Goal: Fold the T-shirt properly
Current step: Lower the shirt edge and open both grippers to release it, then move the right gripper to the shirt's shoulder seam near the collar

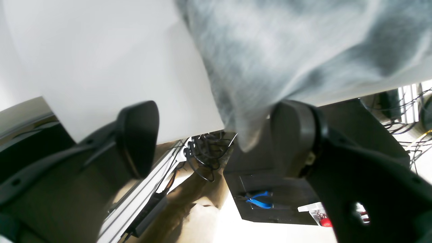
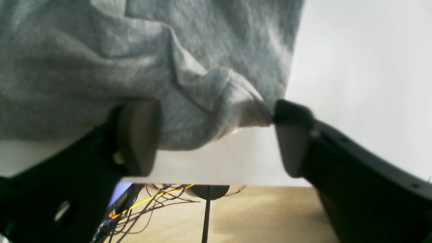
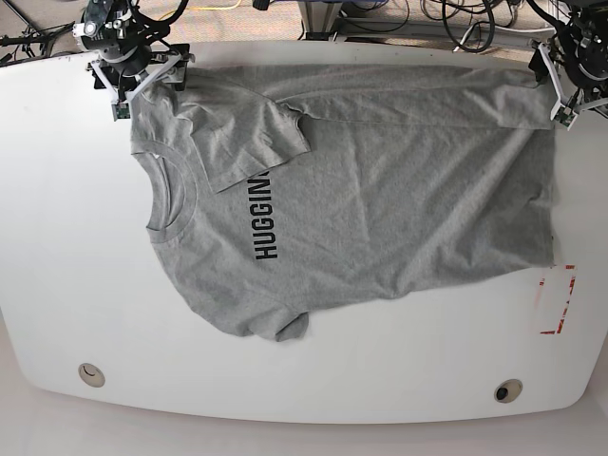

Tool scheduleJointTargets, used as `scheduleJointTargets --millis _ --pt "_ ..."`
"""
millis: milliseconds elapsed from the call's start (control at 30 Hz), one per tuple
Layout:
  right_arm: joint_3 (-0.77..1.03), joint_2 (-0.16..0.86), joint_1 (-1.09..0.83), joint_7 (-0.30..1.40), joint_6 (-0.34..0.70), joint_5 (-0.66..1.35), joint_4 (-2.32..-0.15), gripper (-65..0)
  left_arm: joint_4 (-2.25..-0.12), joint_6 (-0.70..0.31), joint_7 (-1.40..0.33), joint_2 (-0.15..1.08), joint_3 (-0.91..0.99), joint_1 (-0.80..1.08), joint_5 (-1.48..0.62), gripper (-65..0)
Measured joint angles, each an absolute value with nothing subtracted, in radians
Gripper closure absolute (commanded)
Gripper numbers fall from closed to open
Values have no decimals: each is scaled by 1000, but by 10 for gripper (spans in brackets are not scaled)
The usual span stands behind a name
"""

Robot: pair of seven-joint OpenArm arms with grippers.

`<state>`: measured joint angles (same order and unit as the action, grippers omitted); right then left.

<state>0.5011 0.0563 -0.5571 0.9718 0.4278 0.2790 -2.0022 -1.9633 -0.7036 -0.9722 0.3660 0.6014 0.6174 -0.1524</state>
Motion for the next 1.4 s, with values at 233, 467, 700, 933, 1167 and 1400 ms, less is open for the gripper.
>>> scheduleJointTargets --millis 233,467,700,933,1167,1400 --pt "507 61 -551 966 548 440 -2002 -531 -1974 -704 -972 369 631 612 -169 -446" --pt "545 89 -539 968 628 550 -2002 -501 -1983 -699 -978 369 810 537 -242 -446" --pt "521 99 -465 970 633 558 -2002 -501 -1980 -704 -985 336 946 455 -307 -446" --pt "408 110 -392 971 633 495 -1999 -498 -1943 -701 -969 334 951 401 -235 -446" --pt "309 113 -311 970 633 319 -1966 -496 -1937 -701 -976 331 953 403 -217 -446" --pt "294 91 -268 966 636 224 -1902 -495 -1937 -701 -973 331 955 399 -217 -444"
